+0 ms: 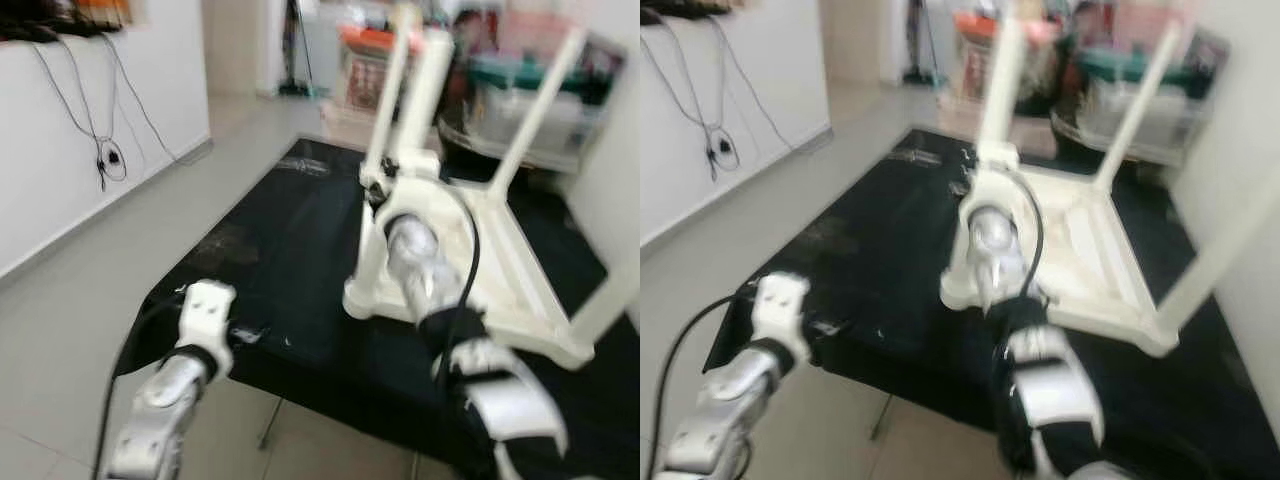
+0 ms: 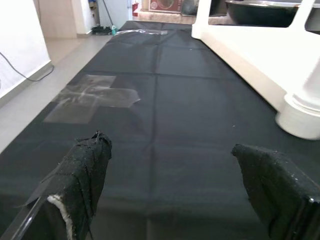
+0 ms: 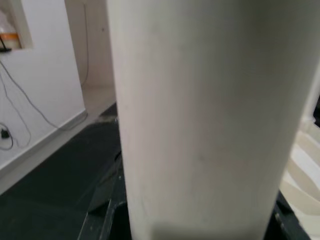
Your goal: Building children table
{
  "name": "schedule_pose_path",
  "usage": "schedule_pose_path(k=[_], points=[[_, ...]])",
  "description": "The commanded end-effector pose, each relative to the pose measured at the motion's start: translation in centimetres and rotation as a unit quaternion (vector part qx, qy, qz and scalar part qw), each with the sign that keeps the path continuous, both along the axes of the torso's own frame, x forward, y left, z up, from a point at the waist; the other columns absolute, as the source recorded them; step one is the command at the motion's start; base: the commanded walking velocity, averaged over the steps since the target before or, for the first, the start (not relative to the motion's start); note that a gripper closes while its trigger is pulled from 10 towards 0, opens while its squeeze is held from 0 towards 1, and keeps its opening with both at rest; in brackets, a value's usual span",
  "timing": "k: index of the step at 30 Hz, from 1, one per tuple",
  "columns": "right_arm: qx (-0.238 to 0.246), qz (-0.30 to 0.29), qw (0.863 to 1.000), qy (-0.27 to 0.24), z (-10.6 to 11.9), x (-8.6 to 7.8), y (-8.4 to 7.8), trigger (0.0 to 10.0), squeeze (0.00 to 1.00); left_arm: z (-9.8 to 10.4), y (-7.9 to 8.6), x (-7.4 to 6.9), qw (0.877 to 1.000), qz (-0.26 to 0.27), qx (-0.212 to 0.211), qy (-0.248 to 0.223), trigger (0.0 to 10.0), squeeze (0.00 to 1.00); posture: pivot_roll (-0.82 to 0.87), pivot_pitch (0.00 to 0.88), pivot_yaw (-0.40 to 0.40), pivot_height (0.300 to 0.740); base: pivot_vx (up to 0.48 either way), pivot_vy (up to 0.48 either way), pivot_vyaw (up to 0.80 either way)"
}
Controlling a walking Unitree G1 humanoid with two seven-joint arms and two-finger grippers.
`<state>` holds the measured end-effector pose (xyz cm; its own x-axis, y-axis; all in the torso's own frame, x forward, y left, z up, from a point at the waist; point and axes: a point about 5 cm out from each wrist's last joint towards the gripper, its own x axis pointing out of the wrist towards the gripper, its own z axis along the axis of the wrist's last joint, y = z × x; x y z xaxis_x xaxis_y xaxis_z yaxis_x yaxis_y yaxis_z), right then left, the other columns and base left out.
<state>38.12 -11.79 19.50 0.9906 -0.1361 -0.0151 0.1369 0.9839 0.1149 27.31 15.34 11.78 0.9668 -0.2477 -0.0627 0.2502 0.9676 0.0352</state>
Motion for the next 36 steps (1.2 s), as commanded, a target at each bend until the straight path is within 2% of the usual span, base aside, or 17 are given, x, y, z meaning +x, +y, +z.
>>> schedule_pose_path(k=[1,5,6,9,10,11,12,13,20,21,23,24,27,28,29,31,36], points=[[0.017,0.015,0.991,0.128,-5.4,-1.9,0.8,10.0,0.0,0.1,-0.6,0.0,1.0,-0.011,-0.006,0.003,10.0,0.0,0.09,0.0,-0.094,0.74,0.0,0.0,0.0],[0.032,0.071,0.992,0.098,-3.3,-2.6,2.6,10.0,0.0,0.0,-0.6,0.1,1.0,-0.012,-0.006,0.005,10.0,0.0,0.08,0.0,-0.09,0.74,0.0,0.0,0.0],[0.038,0.105,0.992,0.056,-1.7,-2.7,3.3,10.0,0.94,0.1,-0.7,0.2,1.0,-0.015,-0.005,0.005,10.0,0.0,0.08,0.0,-0.086,0.74,0.0,0.0,0.0],[0.044,0.131,0.99,0.022,-0.4,-2.6,3.6,10.0,1.0,0.1,-0.8,0.3,1.0,-0.017,-0.005,0.004,10.0,0.0,0.08,0.0,-0.087,0.74,0.0,0.0,0.0],[0.038,0.197,0.98,-0.012,1.4,-1.9,3.9,10.0,0.75,0.2,-0.7,0.5,1.0,-0.018,-0.006,0.002,10.0,0.0,0.08,0.0,-0.09,0.74,0.0,0.0,0.0],[0.025,0.242,0.969,-0.03,2.4,-1.4,3.9,10.0,0.23,0.3,-0.6,0.5,1.0,-0.017,-0.006,0.001,10.0,0.0,0.08,0.0,-0.091,0.74,0.0,0.0,0.0],[0.025,0.242,0.969,-0.03,2.4,-1.4,3.9,10.0,0.23,0.3,-0.6,0.5,1.0,-0.017,-0.006,0.001,10.0,0.0,0.08,0.0,-0.091,0.74,0.0,0.0,0.0],[0.019,0.296,0.954,-0.051,3.5,-0.9,4.0,10.0,0.0,0.3,-0.6,0.5,1.0,-0.017,-0.008,0.001,10.0,0.0,0.08,0.0,-0.092,0.74,0.0,0.0,0.0],[-0.016,0.5,0.862,-0.081,2.8,-1.6,3.9,10.0,0.0,0.3,-0.9,0.7,1.0,-0.021,-0.009,-0.001,10.0,0.0,0.09,0.0,-0.101,0.74,0.0,0.0,0.0],[-0.037,0.556,0.827,-0.074,1.8,-2.5,4.3,7.9,0.0,0.5,-1.0,0.9,1.0,-0.021,-0.011,-0.004,10.0,0.0,0.09,0.0,-0.102,0.74,0.0,0.0,0.0],[-0.049,0.589,0.804,-0.067,1.1,-3.2,4.6,7.9,0.0,0.6,-1.1,1.0,1.0,-0.021,-0.013,-0.006,10.0,0.0,0.09,0.0,-0.102,0.74,0.0,0.0,0.0],[-0.065,0.586,0.807,-0.043,0.0,-3.2,5.3,0.0,0.0,0.6,-1.0,1.0,1.0,-0.02,-0.011,-0.005,10.0,0.0,0.09,0.0,-0.102,0.74,0.0,0.0,0.0],[-0.09,0.496,0.864,0.012,-1.8,-1.9,5.9,0.0,0.0,0.5,-0.9,0.8,1.0,-0.022,-0.01,-0.003,10.0,0.0,0.09,0.0,-0.102,0.74,0.0,0.0,0.0],[-0.082,0.374,0.922,0.055,-2.8,-0.4,4.9,0.0,0.0,0.4,-0.8,0.7,1.0,-0.022,-0.009,-0.001,10.0,0.0,0.09,0.0,-0.097,0.74,0.0,0.0,0.0],[-0.082,0.374,0.922,0.055,-2.8,-0.4,4.9,0.0,0.0,0.4,-0.8,0.7,1.0,-0.022,-0.009,-0.001,10.0,0.0,0.09,0.0,-0.097,0.74,0.0,0.0,0.0],[-0.042,0.101,0.985,0.131,-5.2,0.7,0.5,0.0,0.0,0.4,-0.8,0.7,1.0,-0.022,-0.009,0.0,10.0,0.0,0.09,0.0,-0.096,0.74,0.0,0.0,0.0],[-0.014,-0.037,0.99,0.138,-6.6,-0.4,-2.3,0.0,0.0,0.5,-1.1,0.7,1.0,-0.025,-0.009,-0.002,10.0,0.0,0.09,0.0,-0.098,0.74,0.0,0.0,0.0]])
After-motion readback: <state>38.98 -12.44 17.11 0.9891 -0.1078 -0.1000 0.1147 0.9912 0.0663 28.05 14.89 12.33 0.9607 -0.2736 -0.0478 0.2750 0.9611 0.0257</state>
